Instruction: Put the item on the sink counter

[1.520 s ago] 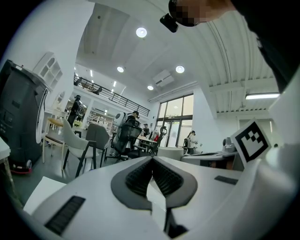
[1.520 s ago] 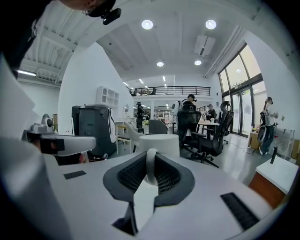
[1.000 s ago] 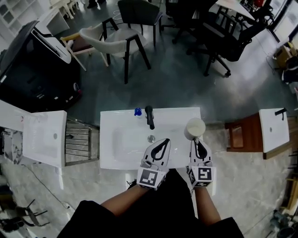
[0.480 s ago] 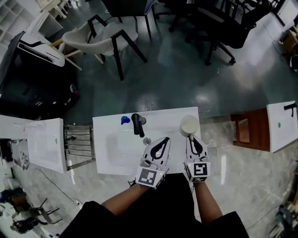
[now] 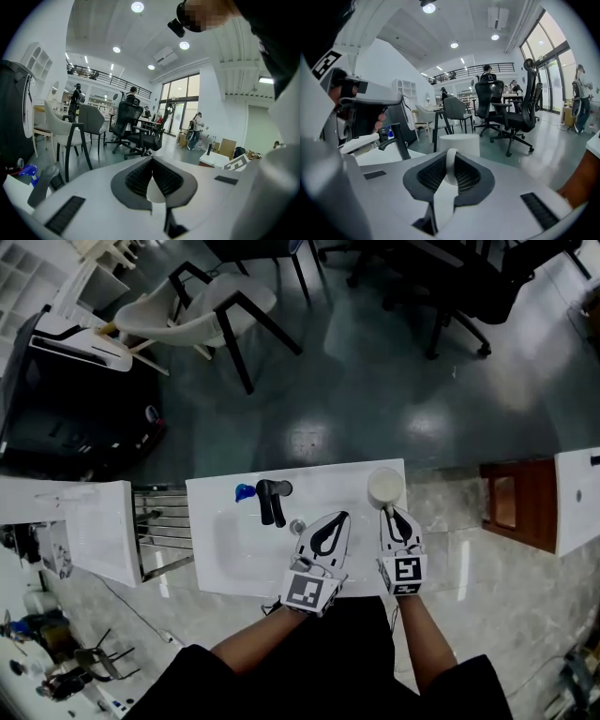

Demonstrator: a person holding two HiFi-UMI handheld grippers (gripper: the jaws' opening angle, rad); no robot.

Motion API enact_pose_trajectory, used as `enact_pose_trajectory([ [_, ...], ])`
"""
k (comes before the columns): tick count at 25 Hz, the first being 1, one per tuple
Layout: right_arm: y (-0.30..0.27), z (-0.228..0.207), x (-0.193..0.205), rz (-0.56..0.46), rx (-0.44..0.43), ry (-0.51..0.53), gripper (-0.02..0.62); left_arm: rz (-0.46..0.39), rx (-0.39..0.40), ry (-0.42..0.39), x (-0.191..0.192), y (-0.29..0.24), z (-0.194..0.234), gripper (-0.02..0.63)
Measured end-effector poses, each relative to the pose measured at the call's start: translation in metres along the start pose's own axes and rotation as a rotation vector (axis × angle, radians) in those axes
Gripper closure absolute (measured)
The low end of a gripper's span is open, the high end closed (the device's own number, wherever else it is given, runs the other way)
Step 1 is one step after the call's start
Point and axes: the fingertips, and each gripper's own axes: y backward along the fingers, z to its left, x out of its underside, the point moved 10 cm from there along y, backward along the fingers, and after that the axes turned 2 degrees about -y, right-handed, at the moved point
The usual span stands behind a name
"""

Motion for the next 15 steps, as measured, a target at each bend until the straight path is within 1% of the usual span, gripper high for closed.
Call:
enact_pose_trajectory([
  [4,-0.018,-0.010,0.012,0.021,-0.023,0.009,0.538,-0.014,0.008,0.008,-0.001,-0.018,0.001,0.594],
  [9,-0.032,-0.018,0.022,0.040,-0.035,0.026,0.538,0.015,0.008,0.014,0.003,-0.032,0.006,0.594],
  [15,-0.043,-0.026,0.032,0.059,-0.067,0.036,0.538,0.042,-0.007,0.003,0.009,-0.037,0.016,0.594],
])
